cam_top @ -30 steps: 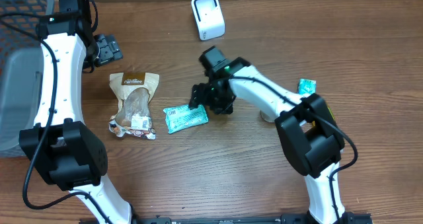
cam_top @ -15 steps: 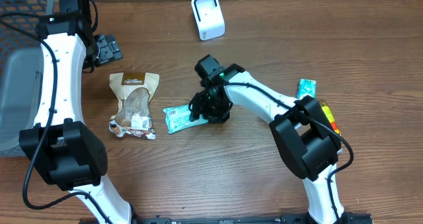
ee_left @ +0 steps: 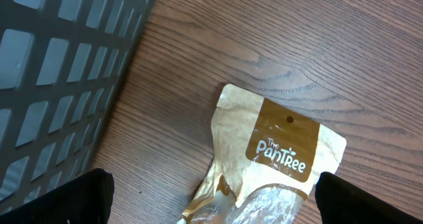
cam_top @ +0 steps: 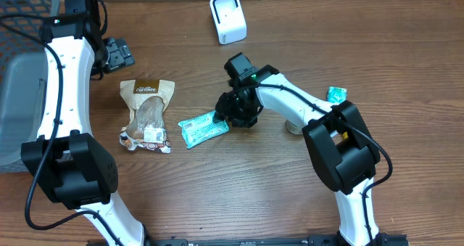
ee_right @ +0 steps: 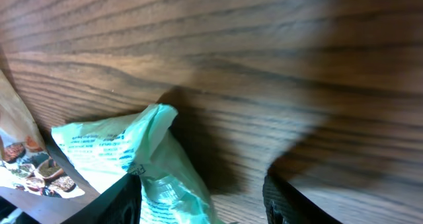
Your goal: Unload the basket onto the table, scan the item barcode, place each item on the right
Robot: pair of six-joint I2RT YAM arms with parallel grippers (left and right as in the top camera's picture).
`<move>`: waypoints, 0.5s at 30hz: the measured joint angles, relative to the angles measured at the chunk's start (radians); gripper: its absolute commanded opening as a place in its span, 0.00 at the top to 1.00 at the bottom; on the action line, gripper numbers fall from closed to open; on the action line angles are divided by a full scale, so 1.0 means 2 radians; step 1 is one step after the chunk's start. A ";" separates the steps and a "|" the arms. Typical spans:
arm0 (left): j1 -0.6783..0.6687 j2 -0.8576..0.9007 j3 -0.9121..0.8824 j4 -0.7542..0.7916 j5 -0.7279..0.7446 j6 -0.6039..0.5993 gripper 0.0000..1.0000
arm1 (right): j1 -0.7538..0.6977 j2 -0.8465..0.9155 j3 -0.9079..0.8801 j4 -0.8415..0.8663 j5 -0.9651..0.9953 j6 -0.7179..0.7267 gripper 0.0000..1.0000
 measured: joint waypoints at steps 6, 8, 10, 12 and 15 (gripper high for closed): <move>0.000 0.000 0.000 0.000 0.000 0.000 0.00 | -0.003 0.000 -0.002 0.001 -0.004 0.000 0.48; 0.000 0.000 0.000 0.000 0.000 0.000 0.00 | -0.002 0.000 -0.002 0.001 -0.004 0.000 0.48; 0.000 0.000 0.000 0.000 0.000 0.000 0.00 | 0.002 0.000 -0.002 0.003 -0.003 0.000 0.48; 0.000 0.000 0.000 0.000 0.000 0.000 0.01 | 0.007 0.000 -0.002 0.008 -0.003 0.000 0.49; 0.000 0.000 0.000 0.000 0.000 0.000 0.01 | 0.015 0.000 -0.003 0.013 -0.003 -0.002 0.53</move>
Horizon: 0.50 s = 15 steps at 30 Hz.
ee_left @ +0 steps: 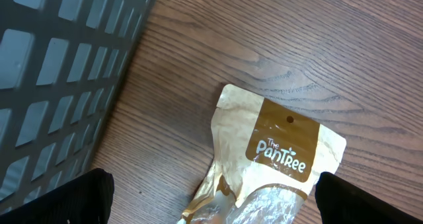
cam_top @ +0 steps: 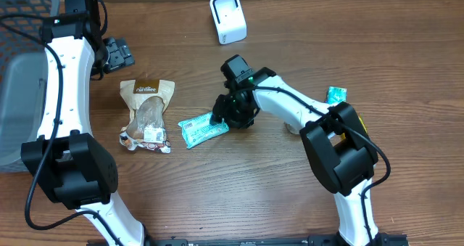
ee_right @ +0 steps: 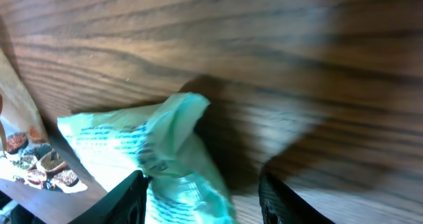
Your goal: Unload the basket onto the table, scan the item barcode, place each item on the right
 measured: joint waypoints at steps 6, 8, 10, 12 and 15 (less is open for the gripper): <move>0.000 0.000 0.000 0.000 0.000 0.000 0.01 | 0.003 0.000 -0.002 0.000 0.000 -0.006 0.55; 0.000 0.000 0.000 0.000 0.000 0.000 0.00 | 0.003 0.000 -0.002 0.000 -0.001 -0.010 0.55; 0.000 0.000 0.000 0.000 0.000 0.000 0.00 | 0.001 0.000 -0.002 0.000 -0.010 -0.023 0.54; 0.000 0.000 0.000 0.000 0.000 0.000 0.01 | -0.003 0.000 -0.002 -0.001 -0.024 -0.034 0.54; 0.000 0.000 0.000 0.000 0.000 0.000 0.00 | -0.014 0.000 -0.002 -0.002 -0.039 -0.041 0.54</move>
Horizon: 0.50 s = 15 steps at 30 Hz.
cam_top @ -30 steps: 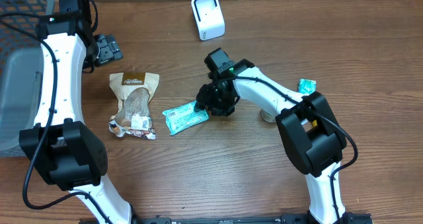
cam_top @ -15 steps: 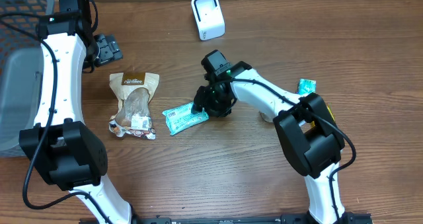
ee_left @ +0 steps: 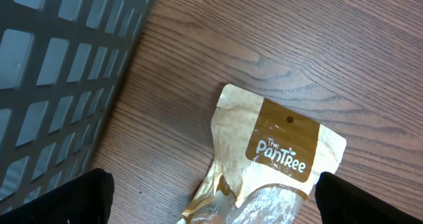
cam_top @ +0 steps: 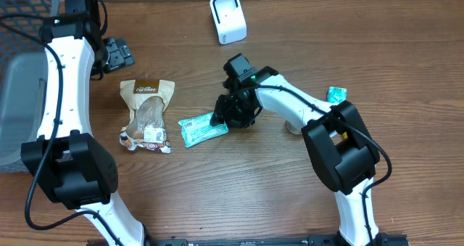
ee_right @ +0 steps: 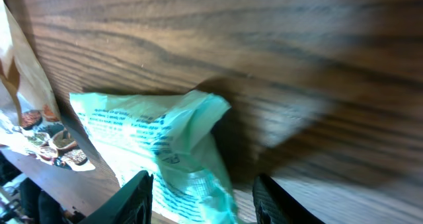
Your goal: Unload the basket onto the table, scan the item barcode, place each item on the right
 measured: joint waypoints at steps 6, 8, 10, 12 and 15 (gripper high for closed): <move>0.000 0.000 0.000 0.000 0.000 0.000 0.00 | -0.011 0.000 0.000 0.002 -0.006 -0.006 0.55; 0.000 0.000 0.000 0.000 0.000 0.000 0.00 | -0.011 0.000 -0.003 0.005 -0.007 -0.007 0.55; 0.000 0.000 0.000 0.000 0.000 0.000 0.00 | -0.011 0.000 -0.014 0.020 -0.009 -0.007 0.55; 0.000 0.000 0.000 0.000 0.000 0.000 0.00 | -0.011 -0.001 -0.025 0.033 -0.019 -0.007 0.59; 0.000 0.000 0.000 0.000 0.000 0.000 0.00 | -0.011 -0.002 -0.031 0.038 -0.024 -0.008 0.68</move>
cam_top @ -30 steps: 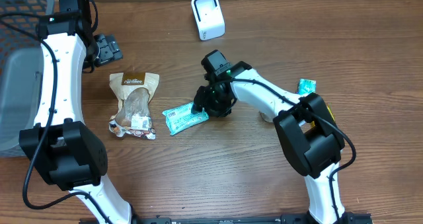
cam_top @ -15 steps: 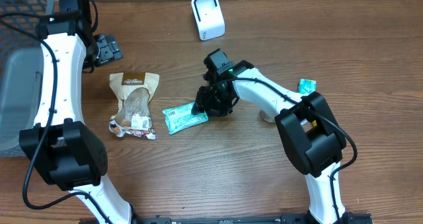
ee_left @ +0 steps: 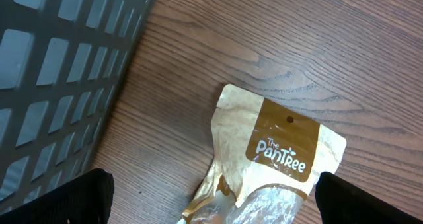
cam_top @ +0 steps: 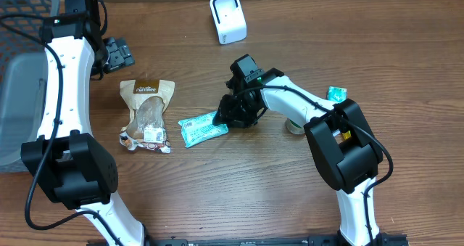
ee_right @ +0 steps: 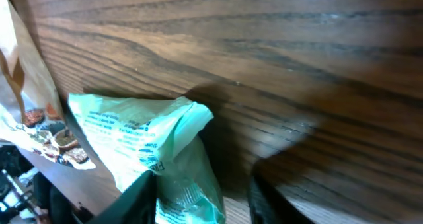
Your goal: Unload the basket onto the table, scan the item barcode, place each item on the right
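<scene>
The green snack packet [cam_top: 203, 128] lies flat on the table's middle. My right gripper [cam_top: 230, 116] is low at the packet's right end. In the right wrist view the crumpled packet end [ee_right: 178, 164] sits between the two fingers, against the left finger [ee_right: 135, 197], with a gap to the right one; the gripper [ee_right: 201, 201] is open. The white scanner [cam_top: 228, 17] stands at the back. My left gripper [cam_top: 116, 54] hangs open at the far left, above the table near the brown Pantree pouch [ee_left: 277, 158].
The brown pouch [cam_top: 147, 109] lies left of the green packet. A grey basket [cam_top: 16, 93] fills the left edge and shows as a dark grid [ee_left: 59, 72]. A small green item [cam_top: 336, 94] and a tape roll [cam_top: 294, 125] lie right of the right arm.
The right fingers stand a little closer together round the packet's end, and the right wrist sits slightly further right. The packet has barely shifted. The left arm has not moved.
The right gripper stood open at the green packet's right end throughout, its wrist leaning slightly left and then back right. The packet's end has stayed bunched up between the fingers, which have drawn nearer together. The left gripper has hung open over the brown pouch.
</scene>
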Robot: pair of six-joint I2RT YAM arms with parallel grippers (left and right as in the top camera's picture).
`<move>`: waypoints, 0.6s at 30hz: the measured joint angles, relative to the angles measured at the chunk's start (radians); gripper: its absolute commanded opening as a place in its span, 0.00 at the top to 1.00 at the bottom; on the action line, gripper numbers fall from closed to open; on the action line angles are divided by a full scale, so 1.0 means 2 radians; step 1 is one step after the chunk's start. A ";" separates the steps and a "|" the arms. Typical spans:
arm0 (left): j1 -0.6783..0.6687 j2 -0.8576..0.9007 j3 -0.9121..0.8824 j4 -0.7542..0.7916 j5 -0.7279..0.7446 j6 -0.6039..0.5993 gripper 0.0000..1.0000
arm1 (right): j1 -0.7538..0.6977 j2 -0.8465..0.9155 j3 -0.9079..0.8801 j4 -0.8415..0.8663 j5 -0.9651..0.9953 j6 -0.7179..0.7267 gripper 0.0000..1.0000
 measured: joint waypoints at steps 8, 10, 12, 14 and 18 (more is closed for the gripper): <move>0.000 0.000 0.000 0.000 0.000 0.000 0.01 | 0.000 0.000 -0.003 0.008 -0.010 -0.001 0.94; 0.000 0.000 0.000 0.000 0.000 0.000 0.00 | -0.001 0.000 -0.003 0.014 -0.013 -0.004 0.95; 0.000 0.000 0.000 0.000 0.000 0.000 0.00 | -0.001 -0.002 -0.003 0.016 -0.013 -0.015 0.96; 0.000 0.000 0.000 0.000 0.000 0.000 0.00 | -0.001 -0.007 -0.003 0.018 -0.008 -0.035 0.96; 0.000 0.000 0.000 0.000 0.000 0.000 0.00 | -0.001 -0.053 -0.003 0.016 0.014 -0.089 0.96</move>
